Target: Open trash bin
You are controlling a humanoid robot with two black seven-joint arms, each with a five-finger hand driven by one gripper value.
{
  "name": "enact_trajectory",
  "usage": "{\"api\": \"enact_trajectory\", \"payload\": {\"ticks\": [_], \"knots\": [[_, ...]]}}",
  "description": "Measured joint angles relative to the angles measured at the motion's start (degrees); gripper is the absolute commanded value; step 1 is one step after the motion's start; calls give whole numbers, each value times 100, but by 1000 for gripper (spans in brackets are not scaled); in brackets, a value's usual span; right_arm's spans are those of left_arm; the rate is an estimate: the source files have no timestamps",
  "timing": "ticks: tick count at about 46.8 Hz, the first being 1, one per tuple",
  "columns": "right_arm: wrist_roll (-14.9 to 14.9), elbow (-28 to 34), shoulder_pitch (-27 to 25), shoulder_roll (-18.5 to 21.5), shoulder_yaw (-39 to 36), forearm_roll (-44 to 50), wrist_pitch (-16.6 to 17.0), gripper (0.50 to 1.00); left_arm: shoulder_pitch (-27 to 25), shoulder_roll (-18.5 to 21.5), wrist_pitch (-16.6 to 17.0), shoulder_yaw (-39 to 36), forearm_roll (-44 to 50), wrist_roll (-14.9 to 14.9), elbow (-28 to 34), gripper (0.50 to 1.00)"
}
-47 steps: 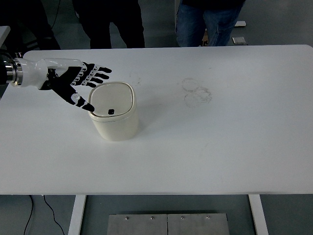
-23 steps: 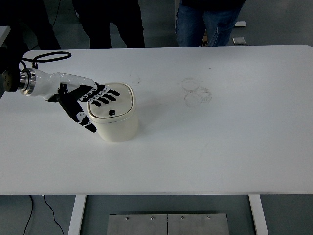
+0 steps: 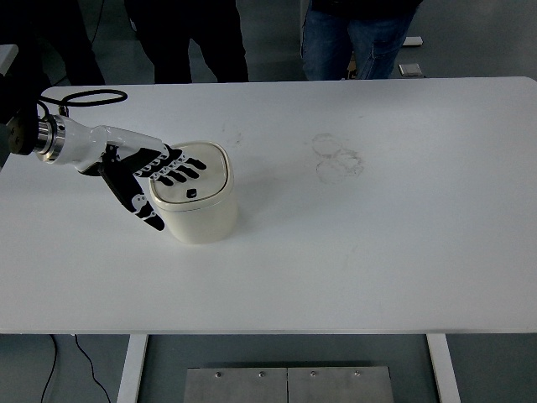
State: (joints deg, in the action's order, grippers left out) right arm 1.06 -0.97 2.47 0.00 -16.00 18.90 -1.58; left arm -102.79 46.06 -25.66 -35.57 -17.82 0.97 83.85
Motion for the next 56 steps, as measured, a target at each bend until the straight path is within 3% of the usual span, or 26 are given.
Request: {"api": "enact_trajectory", "payload": {"ticks": [36,56], "knots": [[-1,0,0,0,-1,0,-1,989,54,-59,16,-134,21,-33,-10,1000],[0,0,1,0,-2,0,-1,989,-466,24,-92,-94,127,-29,-72,1000]]}}
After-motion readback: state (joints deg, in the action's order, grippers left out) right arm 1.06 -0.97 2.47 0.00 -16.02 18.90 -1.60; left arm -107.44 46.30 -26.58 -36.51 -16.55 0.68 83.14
